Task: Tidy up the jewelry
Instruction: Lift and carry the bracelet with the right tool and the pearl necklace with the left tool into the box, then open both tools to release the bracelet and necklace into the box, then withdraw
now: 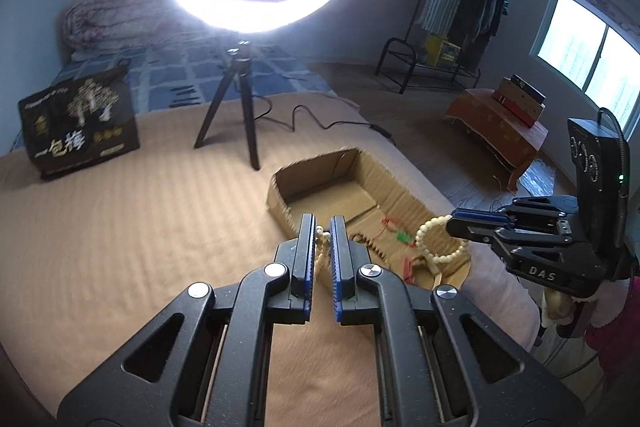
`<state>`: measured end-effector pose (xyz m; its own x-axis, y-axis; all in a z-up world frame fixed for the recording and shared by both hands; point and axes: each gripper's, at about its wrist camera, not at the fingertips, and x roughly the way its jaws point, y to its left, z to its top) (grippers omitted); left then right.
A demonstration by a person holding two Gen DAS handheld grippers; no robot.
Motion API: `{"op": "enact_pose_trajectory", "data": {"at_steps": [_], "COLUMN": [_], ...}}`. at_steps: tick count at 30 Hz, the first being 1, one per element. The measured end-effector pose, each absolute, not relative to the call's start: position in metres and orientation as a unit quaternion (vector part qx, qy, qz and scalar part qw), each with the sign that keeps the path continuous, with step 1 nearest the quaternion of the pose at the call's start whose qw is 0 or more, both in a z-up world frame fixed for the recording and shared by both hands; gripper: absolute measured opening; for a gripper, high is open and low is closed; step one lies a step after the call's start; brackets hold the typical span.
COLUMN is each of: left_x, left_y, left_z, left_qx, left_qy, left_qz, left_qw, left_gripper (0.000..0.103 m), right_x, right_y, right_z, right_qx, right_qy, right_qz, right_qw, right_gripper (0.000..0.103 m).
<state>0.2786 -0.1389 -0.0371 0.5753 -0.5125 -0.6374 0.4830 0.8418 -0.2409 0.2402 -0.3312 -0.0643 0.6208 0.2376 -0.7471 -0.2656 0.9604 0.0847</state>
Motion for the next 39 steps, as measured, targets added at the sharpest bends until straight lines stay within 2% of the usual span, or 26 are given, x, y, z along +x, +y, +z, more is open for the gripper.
{"op": "enact_pose_trajectory", "data": {"at_steps": [21, 39], "left_x": [0.359, 0.375], "left_y": [-0.205, -0.222], "left_z": [-0.063, -0.083], "left_qx": [-0.006, 0.002], "left_qy": [0.381, 0.398], "left_qz": [-0.271, -0.261], "left_qw": [0.884, 0.879], "left_gripper": [0.005, 0.005], "right_x": [0.311, 0.330], "right_y": [-0.363, -0.367], "right_z": [-0.093, -0.112], "right_qx": [-0.005, -0.001], "right_qy": [0.425, 0.441], "right_qz": [0.105, 0.090], "right_qw": [0.899, 0.893], "right_gripper": [0.006, 0.006]}}
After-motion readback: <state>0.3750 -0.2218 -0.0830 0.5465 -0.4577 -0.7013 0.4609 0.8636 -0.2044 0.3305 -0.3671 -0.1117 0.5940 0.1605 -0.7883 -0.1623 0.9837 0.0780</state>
